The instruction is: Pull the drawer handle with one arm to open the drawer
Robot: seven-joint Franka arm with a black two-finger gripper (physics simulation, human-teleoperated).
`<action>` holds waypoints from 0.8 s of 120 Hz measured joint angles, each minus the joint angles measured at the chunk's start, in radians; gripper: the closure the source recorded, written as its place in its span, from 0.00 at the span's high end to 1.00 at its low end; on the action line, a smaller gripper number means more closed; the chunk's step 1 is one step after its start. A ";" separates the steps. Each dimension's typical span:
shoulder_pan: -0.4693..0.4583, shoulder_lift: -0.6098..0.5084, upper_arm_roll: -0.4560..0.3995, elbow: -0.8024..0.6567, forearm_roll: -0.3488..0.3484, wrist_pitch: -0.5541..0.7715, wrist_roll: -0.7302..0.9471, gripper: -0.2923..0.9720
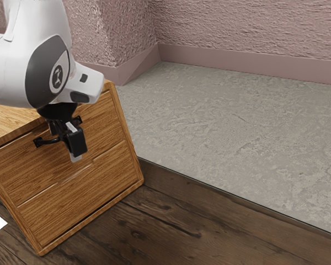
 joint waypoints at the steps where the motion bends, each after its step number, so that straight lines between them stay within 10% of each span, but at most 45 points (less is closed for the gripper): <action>1: 0.001 0.000 -0.001 0.000 0.000 0.000 0.000 0.77; 96: 0.018 -0.008 -0.043 -0.002 -0.019 -0.001 -0.045 0.77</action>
